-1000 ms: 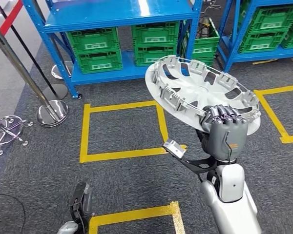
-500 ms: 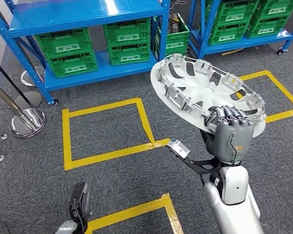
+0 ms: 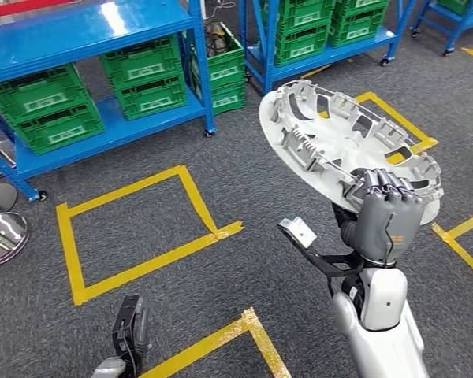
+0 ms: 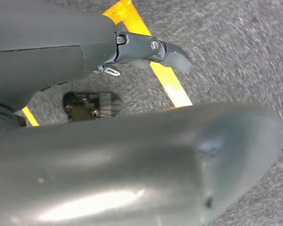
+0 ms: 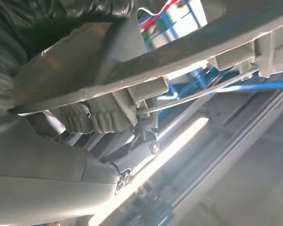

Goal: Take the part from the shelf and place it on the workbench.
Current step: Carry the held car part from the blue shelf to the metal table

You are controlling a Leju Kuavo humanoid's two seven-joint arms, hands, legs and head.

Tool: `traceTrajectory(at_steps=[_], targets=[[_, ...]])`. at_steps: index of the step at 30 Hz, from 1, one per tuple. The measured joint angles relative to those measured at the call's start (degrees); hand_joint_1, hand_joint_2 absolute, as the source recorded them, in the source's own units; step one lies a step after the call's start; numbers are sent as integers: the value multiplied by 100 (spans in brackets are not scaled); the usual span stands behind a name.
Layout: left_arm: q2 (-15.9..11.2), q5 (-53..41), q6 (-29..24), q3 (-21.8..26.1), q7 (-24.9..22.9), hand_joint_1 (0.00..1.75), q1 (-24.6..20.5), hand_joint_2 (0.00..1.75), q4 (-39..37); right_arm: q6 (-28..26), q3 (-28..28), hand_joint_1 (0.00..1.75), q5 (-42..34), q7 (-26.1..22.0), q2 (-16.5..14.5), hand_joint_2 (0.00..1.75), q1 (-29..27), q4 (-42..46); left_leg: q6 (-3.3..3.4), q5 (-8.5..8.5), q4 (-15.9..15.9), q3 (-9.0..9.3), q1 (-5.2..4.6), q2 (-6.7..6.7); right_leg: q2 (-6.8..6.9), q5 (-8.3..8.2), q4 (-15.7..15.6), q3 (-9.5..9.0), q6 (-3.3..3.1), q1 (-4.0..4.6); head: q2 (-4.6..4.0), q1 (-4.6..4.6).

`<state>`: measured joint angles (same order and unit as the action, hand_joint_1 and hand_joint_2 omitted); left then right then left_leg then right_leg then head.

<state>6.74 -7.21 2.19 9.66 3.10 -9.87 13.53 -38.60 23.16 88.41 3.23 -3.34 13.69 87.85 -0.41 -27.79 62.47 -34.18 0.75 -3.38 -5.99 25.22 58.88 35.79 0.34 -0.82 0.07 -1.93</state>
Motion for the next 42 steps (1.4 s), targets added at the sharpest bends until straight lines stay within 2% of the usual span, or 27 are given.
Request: traceTrajectory(at_steps=[2, 4, 5, 6, 8, 10, 11, 12, 13, 15, 17, 19, 20, 22, 24, 26, 27, 28, 30, 31, 32, 34, 35, 37, 39, 41, 42], targets=[[-13, 0, -16, -1, -4, 0, 15, 0, 0, 0, 8, 175, 2, 23, 21, 175, 1, 48, 25, 30, -314, 128, 8, -179, -138, -41, 10, 77, 75, -24, 0, -11], [-7, 1, -40, -2, -8, 0, 16, 0, 0, 0, 11, 175, 3, 55, 74, 175, -26, 116, 63, 21, -389, 140, 6, -69, -243, -82, -2, 149, 163, -50, 0, -27], [-3, 3, -55, -2, -8, 0, 7, 0, 0, 0, 13, 175, 3, 75, 111, 175, -48, 154, 99, 39, -418, 146, 13, 6, -172, -59, 24, 189, 193, -40, 0, -22], [1, 3, -65, -3, -6, 0, -4, 0, 0, 0, 16, 175, 4, 92, 149, 175, -64, 191, 135, 60, -449, 154, 20, 87, -18, 26, 147, 263, 218, -24, 0, -3], [4, 2, -79, -4, -3, 0, -10, 0, 0, 0, 27, 175, 5, 102, 213, 175, -86, 241, 181, 81, -476, 160, 6, 257, 385, 357, 745, 548, 251, 5, 0, 32], [8, 1, -79, -4, -2, 0, -4, 0, 0, 0, 39, 175, 6, 100, 264, 175, -103, 258, 192, 78, -470, 154, -14, 438, 550, 631, 1439, 850, 279, 4, 0, 45], [9, 1, -80, -4, -2, 0, -7, 0, 0, 0, 40, 175, 7, 100, 293, 175, -112, 267, 194, 73, -466, 154, -17, 527, 574, 635, 1560, 891, 285, 3, 0, 45], [12, 1, -80, -5, -2, 0, -17, 0, 0, 0, 38, 175, 7, 103, 326, 175, -122, 282, 191, 67, -461, 154, -18, 611, 598, 538, 1457, 818, 286, 3, 0, 46], [19, -1, -81, -8, -2, 0, -33, 0, 0, 0, 34, 175, 7, 106, 362, 175, -133, 308, 183, 58, -454, 156, -18, 686, 653, 368, 1141, 633, 282, 5, 0, 47], [33, -8, -84, -22, -11, 0, -77, 0, 0, 0, 16, 175, 6, 111, 425, 175, -153, 384, 143, 26, -422, 154, -48, 810, 942, 128, 378, 206, 242, 45, 0, 52], [46, -32, -92, -52, -74, 0, -120, 0, 0, 0, -15, 175, 6, 107, 471, 175, -185, 468, 99, 1, -393, 152, -102, 915, 1112, 97, 46, 27, 156, 85, 0, 48], [63, -50, -114, -90, -174, 0, -158, 0, 0, 0, -63, 175, 7, 100, 515, 175, -246, 551, 64, -18, -386, 164, -128, 1050, 979, 83, 44, 41, 73, 84, 0, 44], [73, -52, -125, -104, -213, 0, -177, 0, 0, 0, -86, 175, 7, 98, 535, 175, -276, 590, 39, -61, -360, 162, -120, 1046, 902, 70, 41, 50, 45, 73, 0, 42], [89, -52, -144, -123, -242, 0, -210, 0, 0, 0, -120, 175, 7, 103, 555, 175, -306, 645, -12, -295, -64, 66, -87, 810, 753, 45, 28, 54, -7, 44, 0, 34], [96, -50, -159, -136, -281, 0, -215, 0, 0, 0, -146, 175, 8, 97, 564, 175, -341, 677, -30, -665, 648, -214, -66, 494, 592, 33, 29, 56, -39, 35, 0, 24], [96, -18, -194, -140, -423, 0, -204, 0, -2, 0, -180, 175, 8, 64, 589, 175, -419, 722, -16, -806, 1185, -455, -66, 390, 409, 28, 32, 53, -52, 42, 0, 21], [97, 3, -221, -140, -538, 0, -203, 0, -3, 0, -204, 175, 8, 34, 609, 175, -470, 762, 2, -708, 1160, -457, -68, 369, 319, 28, 36, 50, -53, 47, 0, 21], [97, 21, -246, -139, -662, 0, -205, 0, -4, 0, -232, 175, 8, 3, 626, 175, -523, 806, 29, -517, 931, -370, -69, 339, 232, 27, 39, 43, -53, 52, 0, 22], [76, 9, -265, -139, -932, 0, -208, 0, -7, 0, -295, 175, 7, -77, 646, 175, -626, 890, 99, -115, 223, -83, -63, 114, 80, 21, 46, 43, -40, 55, 0, 30], [59, -13, -245, -140, -1067, 0, -203, 0, -10, 0, -324, 175, 7, -114, 652, 175, -664, 918, 124, -5, -53, 28, -59, -8, 8, 9, 50, 59, -19, 45, 0, 32], [36, -39, -204, -143, -1209, 0, -195, 0, -15, 0, -353, 175, 7, -149, 656, 175, -695, 944, 142, 26, -217, 92, -62, -102, -58, -9, 52, 90, 11, 27, 0, 26], [5, -92, -88, -155, -1470, 0, -175, 0, -25, 0, -414, 175, 7, -193, 669, 175, -752, 1001, 163, -6, -337, 127, -69, -63, -188, -62, 35, 159, 96, -4, 0, 5], [-16, -121, -39, -165, -1581, 0, -166, 0, -27, 0, -445, 175, 7, -210, 680, 175, -792, 1035, 174, -2, -390, 144, -59, 6, -162, -64, 36, 201, 131, -1, 0, -5], [-58, -183, 11, -199, -1731, 0, -125, 0, -30, 0, -500, 175, 7, -230, 702, 175, -854, 1089, 198, 31, -477, 174, -26, 156, 137, 92, 258, 345, 200, 29, 0, 31], [-102, -227, 20, -234, -1802, 0, -54, 0, -34, 0, -525, 175, 7, -240, 713, 175, -886, 1113, 214, 39, -495, 184, -25, 315, 490, 440, 905, 642, 259, 23, 0, 66], [-130, -243, 21, -253, -1832, 0, 2, 0, -43, 0, -542, 175, 7, -243, 726, 175, -909, 1117, 214, 34, -491, 184, -27, 481, 582, 646, 1491, 899, 308, -10, 0, 71], [-138, -257, 17, -262, -1848, 0, 15, 0, -48, 0, -553, 175, 7, -243, 733, 175, -920, 1120, 208, 28, -490, 184, -26, 560, 602, 606, 1518, 895, 325, -24, 0, 72]])
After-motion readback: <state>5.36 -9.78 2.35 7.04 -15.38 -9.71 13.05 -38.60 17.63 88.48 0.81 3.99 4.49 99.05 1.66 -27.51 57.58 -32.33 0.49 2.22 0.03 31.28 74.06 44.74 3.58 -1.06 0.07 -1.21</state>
